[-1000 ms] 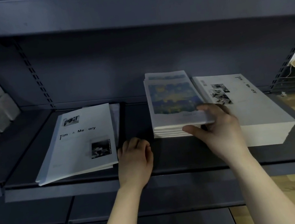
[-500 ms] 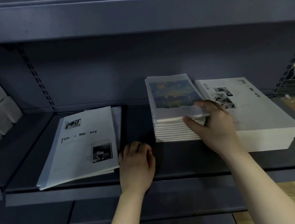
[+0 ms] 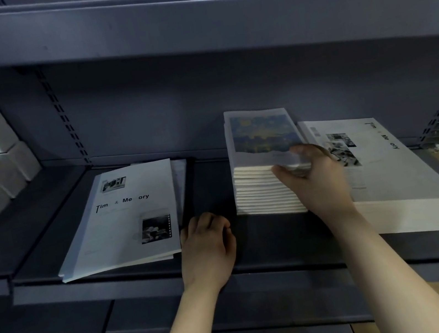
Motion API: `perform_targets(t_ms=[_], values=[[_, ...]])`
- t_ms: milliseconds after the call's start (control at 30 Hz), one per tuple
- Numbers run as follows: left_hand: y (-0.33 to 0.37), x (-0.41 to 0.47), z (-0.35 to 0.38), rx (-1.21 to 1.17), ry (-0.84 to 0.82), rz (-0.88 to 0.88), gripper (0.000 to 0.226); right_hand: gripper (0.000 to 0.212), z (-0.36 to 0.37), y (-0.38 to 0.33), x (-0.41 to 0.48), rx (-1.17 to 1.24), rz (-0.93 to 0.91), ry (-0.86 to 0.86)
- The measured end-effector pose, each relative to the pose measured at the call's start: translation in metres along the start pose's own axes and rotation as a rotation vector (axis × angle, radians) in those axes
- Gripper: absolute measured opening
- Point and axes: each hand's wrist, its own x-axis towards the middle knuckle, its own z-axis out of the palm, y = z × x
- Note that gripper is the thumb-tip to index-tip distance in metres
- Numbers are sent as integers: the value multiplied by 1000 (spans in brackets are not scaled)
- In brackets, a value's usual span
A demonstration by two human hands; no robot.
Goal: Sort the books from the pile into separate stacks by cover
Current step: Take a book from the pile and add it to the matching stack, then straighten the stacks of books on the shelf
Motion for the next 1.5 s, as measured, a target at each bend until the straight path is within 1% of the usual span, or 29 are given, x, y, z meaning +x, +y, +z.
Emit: perform_targets(t_ms=[167,400,600,700,767,867,933,1000,1067,1200,1267,1400,1467,1500], values=[[0,0,1,1,6,3,7,51,2,1,1,15,6,4],[1,-1,0,13,6,16,10,49,5,3,1,34,-3,15],[2,-2,-2,14,17,77,13,44,1,6,-9,-93,-97,-6],[1,-5,-11,24,71,112,19,48,-4,8,-23,-87,-59,30],[-2,-6,-21,42,118,96,18,45,-8,6,-34,-71,-40,55],[-20,-2,-41,120,136,-11,16,36,-8,6,-50,-21,-39,21],[-38,2,-57,203,80,-145,18,27,-2,6,-59,-22,-64,-49],[-57,4,-73,274,-29,-326,28,17,8,8,-66,-63,-108,-102],[-74,5,-90,352,-78,-477,39,12,19,10,-72,-90,-135,-135],[-96,6,-115,316,-139,-758,59,12,36,17,-82,-129,-104,-197],[-100,6,-120,286,-164,-811,69,12,41,19,-87,-149,-102,-198],[-103,9,-125,224,-158,-838,81,13,46,21,-92,-185,-102,-171],[-103,10,-130,186,-166,-845,81,14,47,21,-92,-182,-106,-154],[-103,10,-132,158,-176,-834,76,14,47,22,-92,-180,-110,-147]])
